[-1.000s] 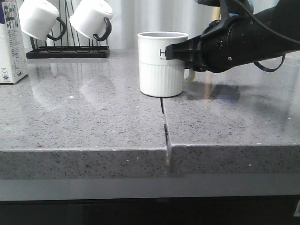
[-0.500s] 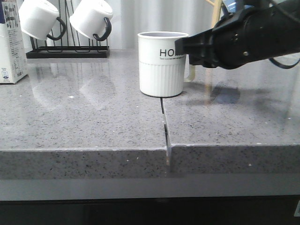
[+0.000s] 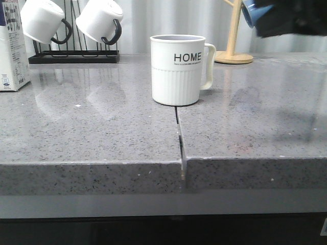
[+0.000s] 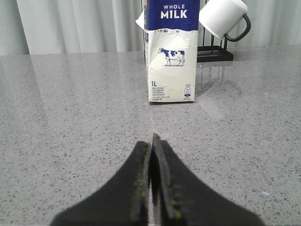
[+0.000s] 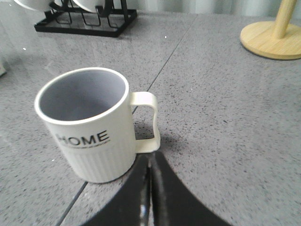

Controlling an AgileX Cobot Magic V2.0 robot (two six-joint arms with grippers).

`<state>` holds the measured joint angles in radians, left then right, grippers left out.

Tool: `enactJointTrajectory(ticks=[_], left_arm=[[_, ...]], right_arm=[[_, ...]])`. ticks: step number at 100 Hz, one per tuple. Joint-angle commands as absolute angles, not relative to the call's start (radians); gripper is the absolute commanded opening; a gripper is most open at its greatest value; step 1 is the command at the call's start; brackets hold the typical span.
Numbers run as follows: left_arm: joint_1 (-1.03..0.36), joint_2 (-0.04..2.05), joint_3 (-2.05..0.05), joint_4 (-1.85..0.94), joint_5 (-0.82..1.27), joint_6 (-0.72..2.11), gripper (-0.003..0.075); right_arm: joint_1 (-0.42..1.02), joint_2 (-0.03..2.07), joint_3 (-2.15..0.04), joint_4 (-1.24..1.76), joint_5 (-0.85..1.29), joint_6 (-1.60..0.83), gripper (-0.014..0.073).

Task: Place milk next to cup
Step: 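Open the right gripper and withdraw it from the mug, then reach the left gripper to the Pascual milk carton and grasp it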

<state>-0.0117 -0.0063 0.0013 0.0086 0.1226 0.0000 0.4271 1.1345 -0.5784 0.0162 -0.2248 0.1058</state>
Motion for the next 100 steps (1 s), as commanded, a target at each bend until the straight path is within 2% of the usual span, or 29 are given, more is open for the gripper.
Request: enactJointTrajectory(ticks=[1,39,65,86,100], left_arm=[[-0.010,-0.037,0.044,0.000,0.040,-0.008,-0.0021],[-0.010,-0.037,0.044,0.000,0.040,-0.008,-0.0021],[-0.008,-0.037,0.044,0.000,0.040,-0.008,-0.0021],[-0.008,-0.037,0.044,0.000,0.008,-0.008,-0.0021],[-0.008,-0.037,0.010,0.000,-0.008,-0.008,-0.0021]], right_arm=[[0.426,1.018,-0.577,0.013,-0.226,0.101,-0.0073],[0.426,0.571,-0.425,0.013,-0.022,0.103,-0.0069],[0.425,0.269,-0.403,0.013,0.288,0.102,-0.0069],[0.425,0.091,-0.329,0.013,0.336,0.102,-0.0069],[0.425,0.045,-0.317,0.013,0.334,0.102,-0.0069]])
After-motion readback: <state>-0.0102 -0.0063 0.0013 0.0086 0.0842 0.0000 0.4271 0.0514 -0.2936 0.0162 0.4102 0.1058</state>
